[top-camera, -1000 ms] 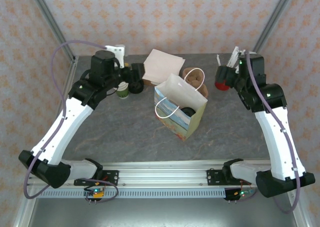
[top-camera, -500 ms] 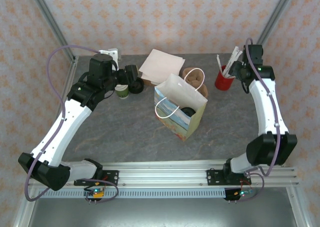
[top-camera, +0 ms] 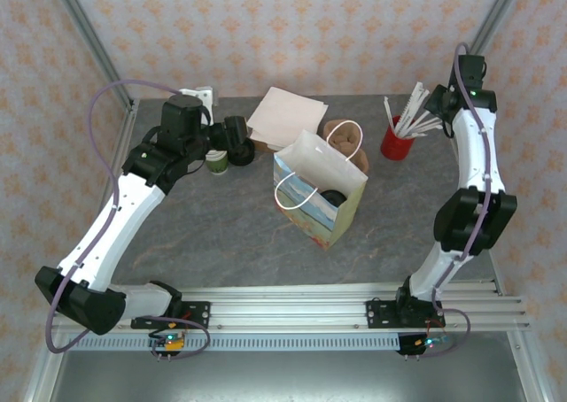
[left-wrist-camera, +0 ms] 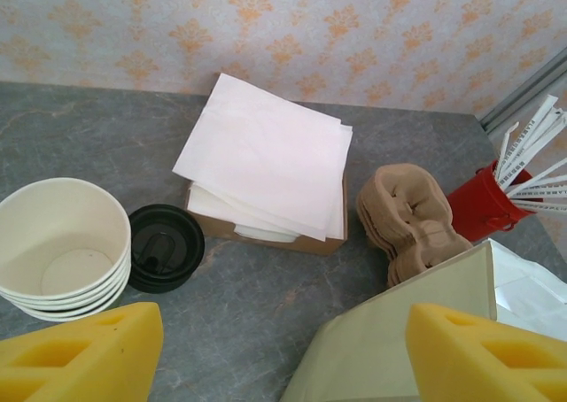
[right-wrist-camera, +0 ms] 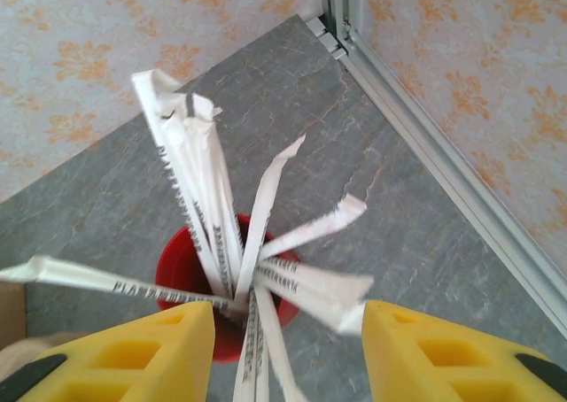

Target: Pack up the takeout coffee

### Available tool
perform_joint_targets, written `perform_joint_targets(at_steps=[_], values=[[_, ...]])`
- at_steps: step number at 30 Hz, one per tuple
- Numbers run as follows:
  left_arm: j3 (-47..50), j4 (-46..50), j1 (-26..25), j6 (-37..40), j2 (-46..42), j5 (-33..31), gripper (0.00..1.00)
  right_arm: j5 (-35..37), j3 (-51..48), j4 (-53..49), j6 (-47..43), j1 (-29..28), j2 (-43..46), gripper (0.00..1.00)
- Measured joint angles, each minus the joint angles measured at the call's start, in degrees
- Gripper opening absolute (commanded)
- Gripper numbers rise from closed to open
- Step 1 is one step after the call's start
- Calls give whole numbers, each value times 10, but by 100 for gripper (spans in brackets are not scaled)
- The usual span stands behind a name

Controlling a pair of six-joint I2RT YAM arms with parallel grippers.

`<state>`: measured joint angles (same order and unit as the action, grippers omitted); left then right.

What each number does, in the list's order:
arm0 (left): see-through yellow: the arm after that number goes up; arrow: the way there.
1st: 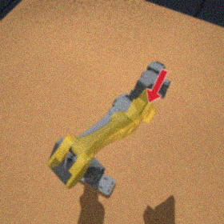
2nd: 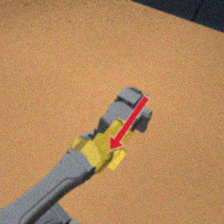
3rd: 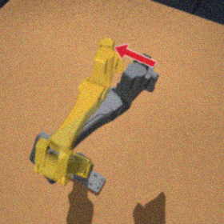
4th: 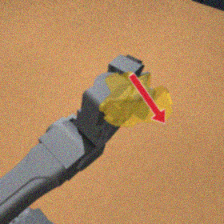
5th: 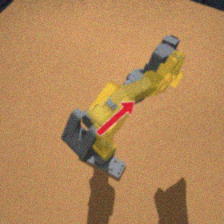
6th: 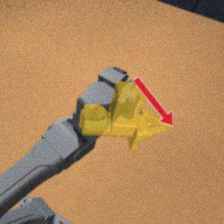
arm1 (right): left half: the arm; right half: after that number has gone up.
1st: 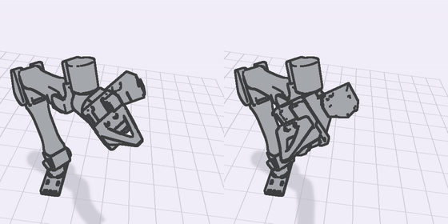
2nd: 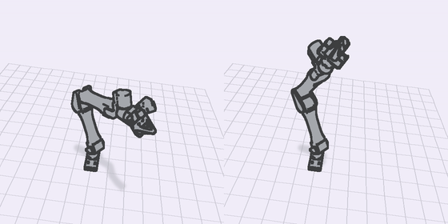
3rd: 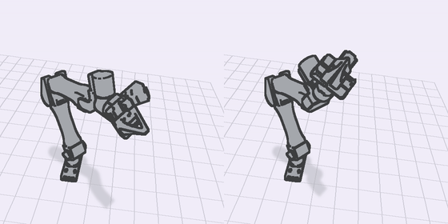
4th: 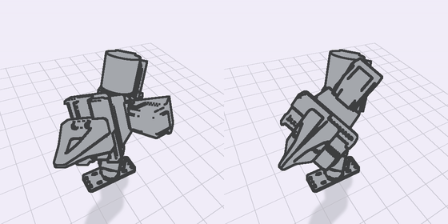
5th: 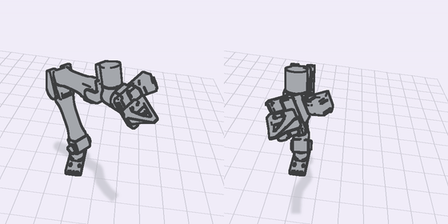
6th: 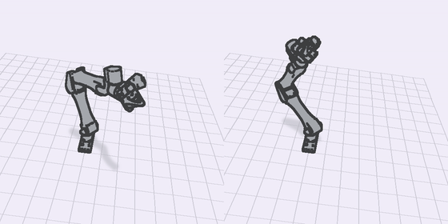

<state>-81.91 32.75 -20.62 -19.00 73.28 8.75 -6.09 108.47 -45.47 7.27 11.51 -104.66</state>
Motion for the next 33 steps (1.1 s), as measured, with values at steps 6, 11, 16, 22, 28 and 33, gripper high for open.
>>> perform_joint_targets(at_steps=[6, 11, 16, 22, 28, 33], values=[[0, 0, 0, 2, 2, 2, 74, -45, 49, -2, 2, 33, -83, 52], [0, 0, 0, 7, 10, 3, 74, -65, 120, -10, -1, 38, -143, 52], [0, 0, 0, 11, 17, 3, 74, -91, 197, -30, -10, 39, -190, 48], [-1, 0, 0, 11, 19, 3, 74, -121, 244, -49, -14, 43, -225, 38], [-1, 0, 0, 11, 19, 4, 74, -132, 248, -62, -14, 43, -228, 31], [-1, 0, 0, 11, 19, 4, 74, -135, 256, -64, -15, 43, -239, 21]])
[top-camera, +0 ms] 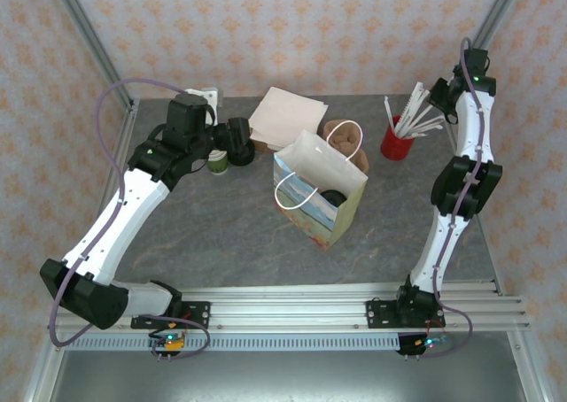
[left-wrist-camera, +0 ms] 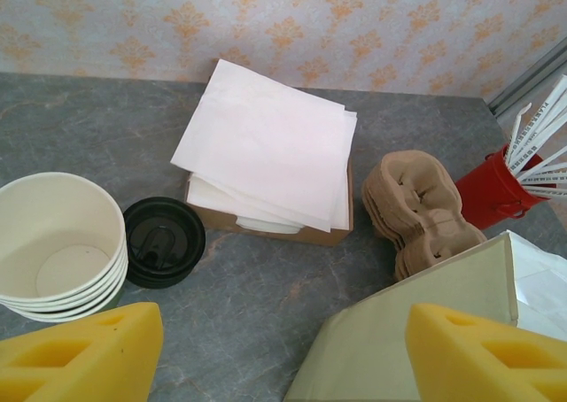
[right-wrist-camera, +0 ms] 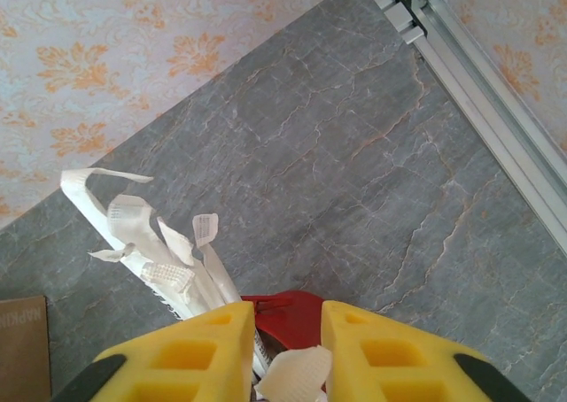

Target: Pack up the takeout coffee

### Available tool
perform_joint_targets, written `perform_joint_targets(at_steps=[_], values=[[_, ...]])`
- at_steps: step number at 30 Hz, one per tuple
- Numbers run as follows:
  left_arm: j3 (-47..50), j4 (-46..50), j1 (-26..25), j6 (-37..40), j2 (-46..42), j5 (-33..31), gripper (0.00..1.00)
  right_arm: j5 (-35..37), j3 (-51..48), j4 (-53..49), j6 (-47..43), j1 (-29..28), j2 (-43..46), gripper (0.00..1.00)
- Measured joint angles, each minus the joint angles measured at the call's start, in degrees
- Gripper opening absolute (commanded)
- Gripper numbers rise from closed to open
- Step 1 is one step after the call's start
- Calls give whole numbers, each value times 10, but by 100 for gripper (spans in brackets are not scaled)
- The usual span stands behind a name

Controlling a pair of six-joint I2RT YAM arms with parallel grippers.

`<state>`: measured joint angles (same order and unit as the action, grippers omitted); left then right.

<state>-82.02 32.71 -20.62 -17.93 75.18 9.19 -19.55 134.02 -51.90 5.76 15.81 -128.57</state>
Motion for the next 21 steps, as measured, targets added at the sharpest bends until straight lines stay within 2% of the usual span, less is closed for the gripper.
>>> perform_joint_targets(at_steps=[6, 13, 16, 21], values=[[0, 0, 0, 0, 0, 3, 74, -7, 5, -7, 2, 0, -8, 10], [0, 0, 0, 0, 0, 11, 73, -15, 17, -20, 9, 0, 11, 9], [0, 0, 0, 0, 0, 14, 74, -15, 17, -35, 12, 0, 47, 9], [0, 0, 0, 0, 0, 24, 74, -17, -11, -40, 22, 0, 168, 8]])
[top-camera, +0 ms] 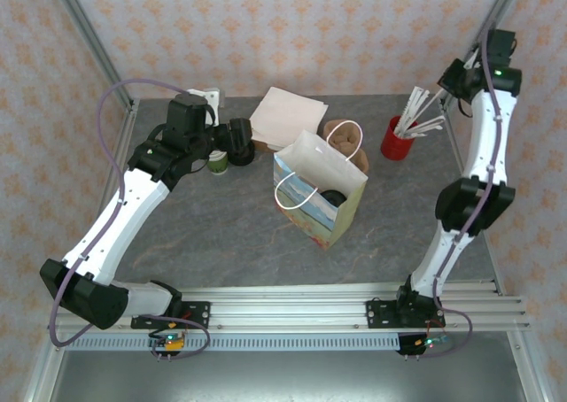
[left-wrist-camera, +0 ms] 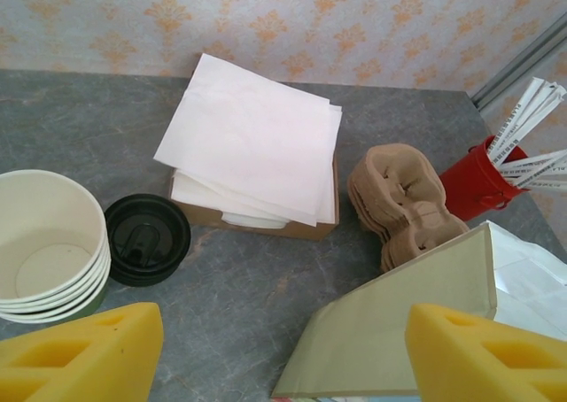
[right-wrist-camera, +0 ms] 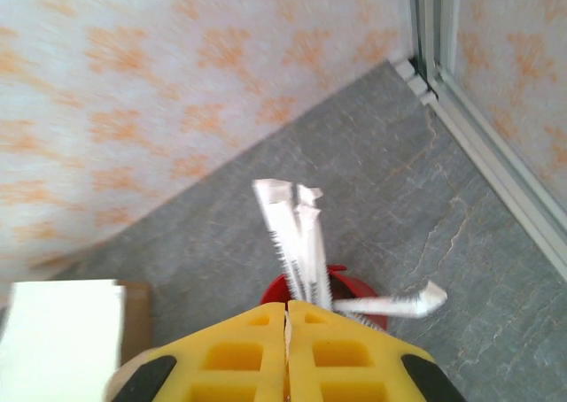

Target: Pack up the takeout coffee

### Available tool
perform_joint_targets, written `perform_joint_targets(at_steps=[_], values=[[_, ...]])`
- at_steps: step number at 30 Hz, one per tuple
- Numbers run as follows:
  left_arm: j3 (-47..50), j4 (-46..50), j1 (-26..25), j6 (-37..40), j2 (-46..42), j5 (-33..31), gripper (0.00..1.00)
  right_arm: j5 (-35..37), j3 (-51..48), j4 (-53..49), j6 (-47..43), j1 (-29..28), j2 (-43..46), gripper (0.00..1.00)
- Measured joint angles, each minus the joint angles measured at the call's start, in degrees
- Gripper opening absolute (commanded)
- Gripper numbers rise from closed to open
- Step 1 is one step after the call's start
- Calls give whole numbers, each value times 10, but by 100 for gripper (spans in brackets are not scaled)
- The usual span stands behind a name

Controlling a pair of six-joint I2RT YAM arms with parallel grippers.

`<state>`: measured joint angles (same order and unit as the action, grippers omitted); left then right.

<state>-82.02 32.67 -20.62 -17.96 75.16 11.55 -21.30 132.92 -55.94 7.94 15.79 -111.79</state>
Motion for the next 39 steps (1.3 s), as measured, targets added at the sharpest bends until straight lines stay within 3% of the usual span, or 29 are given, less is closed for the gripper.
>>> perform_joint_targets(at_steps=[9, 20, 27, 34, 39], values=[[1, -2, 0, 0, -6, 0, 74, 3, -67, 12, 11, -25, 224, 8], [12, -2, 0, 0, -17, 0, 73, -87, -126, 51, 39, -201, 387, 7], [12, -2, 0, -2, -16, -4, 73, -74, -224, 65, 22, -305, 423, 7], [12, -3, 0, -2, -16, -5, 73, -23, -361, 96, 2, -360, 380, 7], [12, -4, 0, -2, -13, -5, 73, 8, -383, 115, -15, -405, 338, 16]])
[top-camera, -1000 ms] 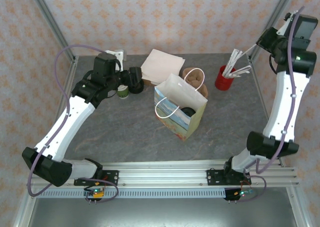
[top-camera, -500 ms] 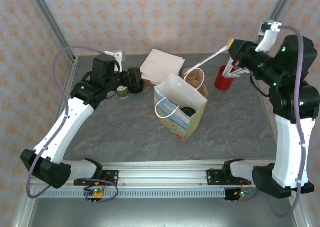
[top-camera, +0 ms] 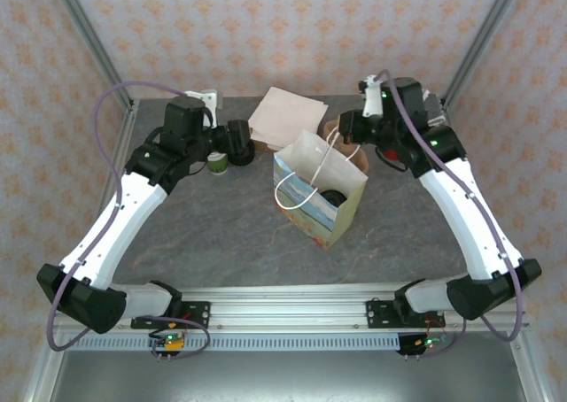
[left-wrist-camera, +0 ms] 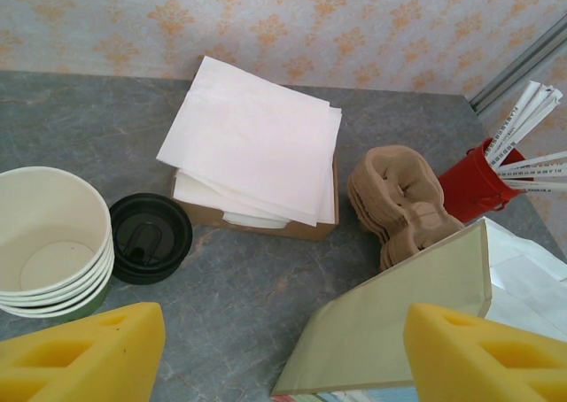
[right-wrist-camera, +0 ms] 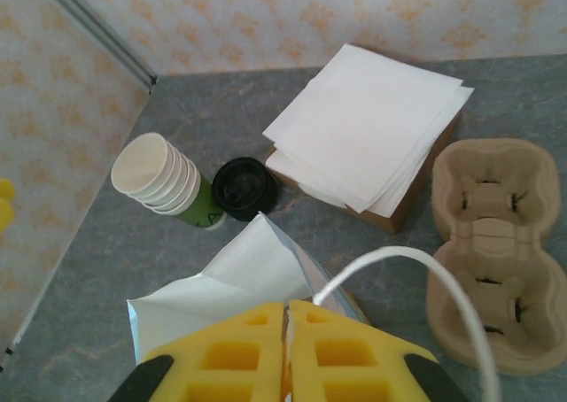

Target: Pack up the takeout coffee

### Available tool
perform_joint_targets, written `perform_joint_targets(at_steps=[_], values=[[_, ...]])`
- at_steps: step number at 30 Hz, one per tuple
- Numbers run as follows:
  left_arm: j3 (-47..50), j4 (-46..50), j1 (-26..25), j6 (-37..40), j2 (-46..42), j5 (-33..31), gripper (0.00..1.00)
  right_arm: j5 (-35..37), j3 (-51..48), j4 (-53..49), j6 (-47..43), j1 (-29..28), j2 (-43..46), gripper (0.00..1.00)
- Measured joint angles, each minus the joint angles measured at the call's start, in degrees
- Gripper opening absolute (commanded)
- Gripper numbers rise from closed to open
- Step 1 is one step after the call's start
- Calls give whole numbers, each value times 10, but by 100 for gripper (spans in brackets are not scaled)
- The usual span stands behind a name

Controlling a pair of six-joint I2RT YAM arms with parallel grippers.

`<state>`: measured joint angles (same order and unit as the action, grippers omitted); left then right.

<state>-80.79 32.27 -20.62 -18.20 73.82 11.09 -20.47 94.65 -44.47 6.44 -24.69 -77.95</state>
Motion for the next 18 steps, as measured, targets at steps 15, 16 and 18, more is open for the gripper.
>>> perform_joint_targets(at_steps=[15, 16, 18], values=[[-110, 14, -3, 32, 201, -24, 69, 73, 22, -10, -51, -30, 4, 72], [-144, 26, -5, 43, 231, -37, 68, 77, 26, -10, -52, -30, 11, 72], [-218, 52, -10, 64, 289, -57, 67, 87, 28, -9, -53, -30, 28, 72]])
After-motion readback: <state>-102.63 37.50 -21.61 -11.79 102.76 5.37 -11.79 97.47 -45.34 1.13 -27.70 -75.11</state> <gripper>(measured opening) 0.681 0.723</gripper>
